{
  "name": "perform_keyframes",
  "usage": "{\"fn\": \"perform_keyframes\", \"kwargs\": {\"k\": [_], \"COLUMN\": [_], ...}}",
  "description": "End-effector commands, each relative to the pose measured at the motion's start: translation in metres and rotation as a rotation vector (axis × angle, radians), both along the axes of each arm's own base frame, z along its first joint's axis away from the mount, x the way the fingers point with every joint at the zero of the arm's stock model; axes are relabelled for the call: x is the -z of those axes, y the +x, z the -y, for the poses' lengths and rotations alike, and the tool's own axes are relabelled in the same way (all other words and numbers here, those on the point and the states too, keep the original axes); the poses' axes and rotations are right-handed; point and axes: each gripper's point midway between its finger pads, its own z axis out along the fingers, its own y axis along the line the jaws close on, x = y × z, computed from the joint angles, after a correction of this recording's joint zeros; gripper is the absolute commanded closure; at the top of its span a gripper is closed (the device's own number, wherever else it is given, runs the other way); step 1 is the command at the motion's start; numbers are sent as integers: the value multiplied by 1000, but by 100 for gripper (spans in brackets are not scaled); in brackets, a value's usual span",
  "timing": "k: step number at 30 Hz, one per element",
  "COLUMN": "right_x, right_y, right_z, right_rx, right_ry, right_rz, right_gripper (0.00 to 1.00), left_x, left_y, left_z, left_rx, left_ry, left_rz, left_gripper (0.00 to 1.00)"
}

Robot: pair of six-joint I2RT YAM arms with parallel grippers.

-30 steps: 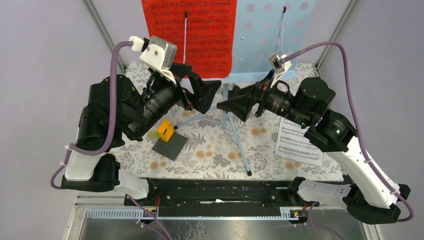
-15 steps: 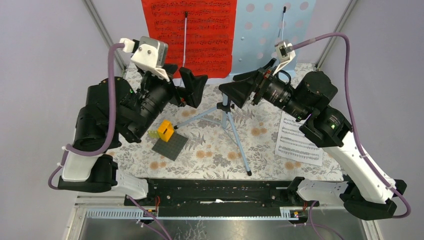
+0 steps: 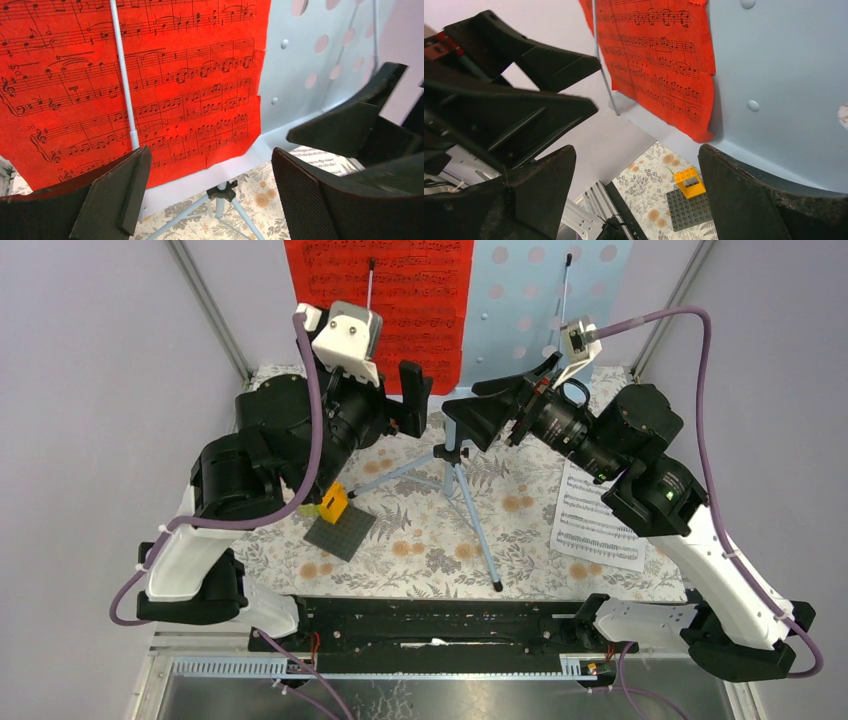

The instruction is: Pack up the instrument practice props

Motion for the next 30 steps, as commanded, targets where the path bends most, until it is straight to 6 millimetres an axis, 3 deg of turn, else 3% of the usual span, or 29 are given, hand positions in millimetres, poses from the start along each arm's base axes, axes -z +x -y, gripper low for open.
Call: {"fn": "perform_keyframes", "kwargs": {"k": [1,9,15,25,30], "right_x": [-24,-22,-18,-12,-10], "right_y": [-6,-4,-3,0,0], "right_z": [11,10,8,7,7], "right_rx": [22,24,27,34,34], "right_ry": [49,41,32,22,20], "right_rz": [73,74,70,60,54], "right_gripper": [0,0,0,0,0], "left_x": [-3,0,-8,-36,-29], "left_y": [17,40,30,6,15], "left_z": [-7,-18,-20,-43,-51], "left_rx": [-6,-2,57,117,45], "left_ry": [-23,-46,-76,-152,-122], "left_rz": [3,-22,-11,42,31], "left_gripper": [4,7,9,9,9]}}
